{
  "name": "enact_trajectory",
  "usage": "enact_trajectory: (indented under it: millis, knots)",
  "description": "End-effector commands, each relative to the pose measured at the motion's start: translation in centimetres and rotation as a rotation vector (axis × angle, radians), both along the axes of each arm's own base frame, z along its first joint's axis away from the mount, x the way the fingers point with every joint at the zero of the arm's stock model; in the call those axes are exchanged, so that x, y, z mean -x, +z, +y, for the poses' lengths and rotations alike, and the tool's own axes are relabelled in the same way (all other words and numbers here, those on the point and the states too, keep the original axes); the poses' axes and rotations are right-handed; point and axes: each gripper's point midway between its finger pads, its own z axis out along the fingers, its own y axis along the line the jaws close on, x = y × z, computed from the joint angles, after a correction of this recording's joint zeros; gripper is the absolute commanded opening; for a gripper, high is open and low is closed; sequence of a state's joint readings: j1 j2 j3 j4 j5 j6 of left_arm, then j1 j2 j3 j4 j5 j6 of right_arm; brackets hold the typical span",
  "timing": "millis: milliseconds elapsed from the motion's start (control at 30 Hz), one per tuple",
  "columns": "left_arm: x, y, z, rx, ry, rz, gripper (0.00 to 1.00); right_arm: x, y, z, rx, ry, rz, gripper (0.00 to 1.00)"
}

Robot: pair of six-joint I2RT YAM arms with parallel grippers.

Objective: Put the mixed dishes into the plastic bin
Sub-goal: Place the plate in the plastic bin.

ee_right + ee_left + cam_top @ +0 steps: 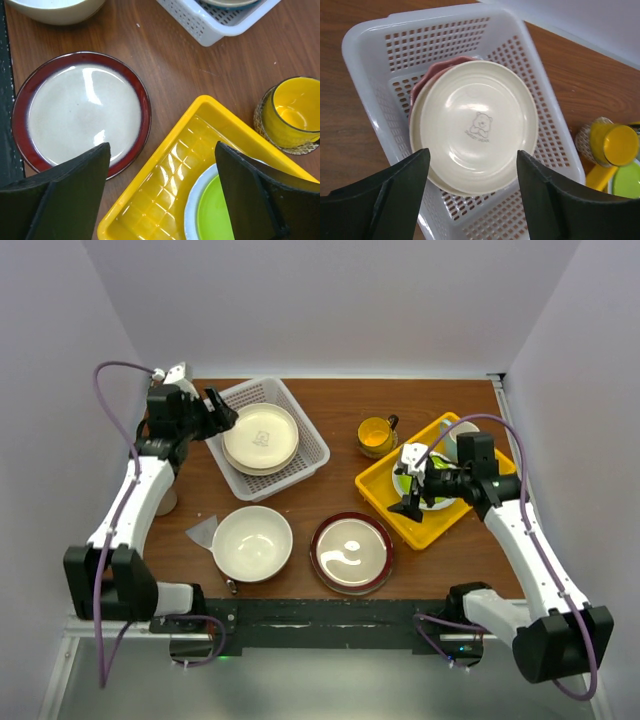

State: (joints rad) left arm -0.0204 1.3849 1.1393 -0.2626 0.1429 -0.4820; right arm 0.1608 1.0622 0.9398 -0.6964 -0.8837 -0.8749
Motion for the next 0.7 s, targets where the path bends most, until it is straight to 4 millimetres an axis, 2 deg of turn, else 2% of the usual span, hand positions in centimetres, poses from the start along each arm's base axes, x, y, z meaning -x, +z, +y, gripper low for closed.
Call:
enact_trajectory:
  millis: [0, 33, 67, 100, 167, 233, 267, 300, 367, 400, 467, 500, 667]
  knots:
    - [3.2, 3.6, -2.5, -0.007, -0.207, -0.174, 0.82, 0.7, 0.9, 0.0, -0.022, 0.016, -0.069, 0.94]
    - [3.9, 3.6, -2.7, -0.005, -0.223, -0.182, 0.84, 1.3, 0.7, -0.1, -0.014, 0.017, -0.070, 0.97]
    - [4.9, 4.7, -3.0, -0.005, -0.246, -0.220, 0.86, 1.4, 0.7, -0.2, -0.003, 0.029, -0.087, 0.98]
    - [5.7, 4.1, -3.2, -0.008, -0.266, -0.216, 0.86, 1.6, 0.8, -0.3, 0.004, 0.033, -0.091, 0.98]
    - [7.3, 4.9, -3.8, 0.000, -0.307, -0.253, 0.87, 2.4, 0.6, -0.6, 0.025, 0.044, -0.086, 0.98]
    - [8.5, 4.2, -4.4, 0.006, -0.347, -0.257, 0.90, 3.0, 0.5, -0.7, 0.031, 0.050, -0.066, 0.98]
    - [9.4, 5.1, -4.9, 0.015, -0.381, -0.295, 0.90, 3.1, 0.5, -0.7, 0.032, 0.059, -0.061, 0.98]
    - [10.0, 4.3, -5.2, 0.019, -0.403, -0.291, 0.91, 3.4, 0.4, -0.6, 0.031, 0.068, -0.055, 0.98]
    - [11.3, 4.9, -5.9, 0.027, -0.456, -0.333, 0.93, 3.9, 0.3, -0.5, 0.023, 0.082, -0.030, 0.98]
    - [11.7, 4.0, -6.0, 0.029, -0.462, -0.323, 0.94, 4.1, 0.3, -0.4, 0.019, 0.086, -0.027, 0.98]
    - [12.5, 3.9, -6.2, 0.028, -0.482, -0.347, 0.95, 4.3, 0.4, -0.2, 0.005, 0.091, -0.015, 0.98]
    - [12.8, 2.9, -6.3, 0.032, -0.486, -0.331, 0.95, 4.4, 0.3, -0.3, 0.002, 0.088, -0.011, 0.98]
    - [13.6, 1.7, -6.5, 0.024, -0.509, -0.341, 0.96, 4.3, 0.6, 0.0, -0.017, 0.081, -0.019, 0.98]
